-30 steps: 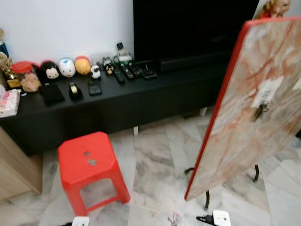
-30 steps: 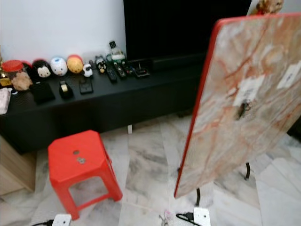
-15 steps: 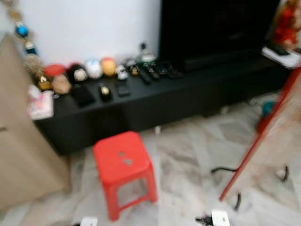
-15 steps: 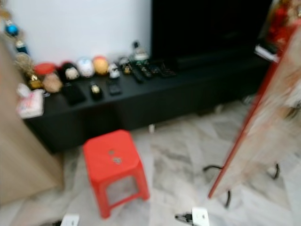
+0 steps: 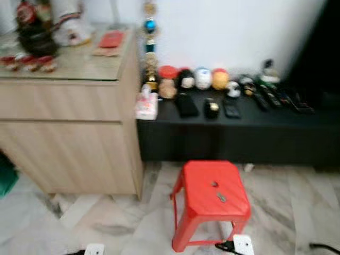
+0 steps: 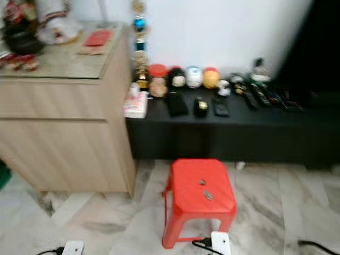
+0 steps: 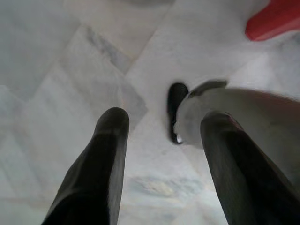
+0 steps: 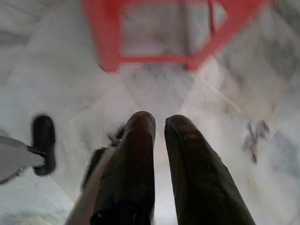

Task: Hang keys on a hook

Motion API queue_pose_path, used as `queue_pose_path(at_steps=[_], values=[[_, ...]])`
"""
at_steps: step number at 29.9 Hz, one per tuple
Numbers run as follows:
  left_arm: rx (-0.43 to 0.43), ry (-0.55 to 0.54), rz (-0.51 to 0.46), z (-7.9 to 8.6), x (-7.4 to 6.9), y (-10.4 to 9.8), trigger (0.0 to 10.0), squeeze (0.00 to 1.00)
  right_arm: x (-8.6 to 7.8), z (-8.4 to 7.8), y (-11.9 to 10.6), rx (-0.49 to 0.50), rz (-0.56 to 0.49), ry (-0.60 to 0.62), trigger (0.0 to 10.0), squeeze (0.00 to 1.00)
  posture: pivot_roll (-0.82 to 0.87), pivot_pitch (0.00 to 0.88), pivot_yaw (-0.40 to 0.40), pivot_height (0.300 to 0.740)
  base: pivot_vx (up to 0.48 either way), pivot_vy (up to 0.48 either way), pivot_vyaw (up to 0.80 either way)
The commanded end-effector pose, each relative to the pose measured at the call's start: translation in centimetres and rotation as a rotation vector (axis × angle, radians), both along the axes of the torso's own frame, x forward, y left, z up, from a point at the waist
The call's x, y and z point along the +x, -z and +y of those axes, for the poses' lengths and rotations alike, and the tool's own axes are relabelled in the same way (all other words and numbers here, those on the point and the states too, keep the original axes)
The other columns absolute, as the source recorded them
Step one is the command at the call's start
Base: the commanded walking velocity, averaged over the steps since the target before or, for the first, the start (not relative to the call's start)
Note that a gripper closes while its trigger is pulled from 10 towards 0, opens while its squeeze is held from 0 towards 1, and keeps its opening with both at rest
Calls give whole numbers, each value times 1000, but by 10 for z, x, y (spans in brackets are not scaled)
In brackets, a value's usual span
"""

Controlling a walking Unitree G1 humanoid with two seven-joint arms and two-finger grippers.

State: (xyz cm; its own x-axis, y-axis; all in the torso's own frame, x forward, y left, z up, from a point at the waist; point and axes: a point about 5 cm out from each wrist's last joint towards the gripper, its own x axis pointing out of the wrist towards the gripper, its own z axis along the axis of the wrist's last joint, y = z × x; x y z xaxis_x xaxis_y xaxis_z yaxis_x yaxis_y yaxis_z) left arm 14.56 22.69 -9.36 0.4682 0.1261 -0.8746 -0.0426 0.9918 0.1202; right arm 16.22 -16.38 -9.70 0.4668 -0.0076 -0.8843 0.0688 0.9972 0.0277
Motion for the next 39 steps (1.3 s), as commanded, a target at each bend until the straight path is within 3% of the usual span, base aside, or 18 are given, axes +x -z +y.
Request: queue_pose_path(at_steps=[1, 12, 32, 39], values=[[-11, -4, -14, -3, 3, 0, 10000, 0, -4, -5, 1, -7, 3, 37, 10000, 0, 84, 0, -81, 740, 0, 0, 0], [-11, 41, 8, -7, 0, 2, 10000, 0, -5, -7, 1, -6, -4, 55, 10000, 0, 83, 0, -88, 740, 0, 0, 0], [-14, 51, 17, -10, -3, 3, 10000, 0, -6, -10, 1, -11, -23, 75, 10000, 0, 78, 0, -92, 740, 0, -314, 0], [-18, 43, 21, -11, -6, 4, 10000, 0, -9, -12, 2, -9, -20, 81, 10000, 0, 78, 0, -98, 740, 0, -70, 0]])
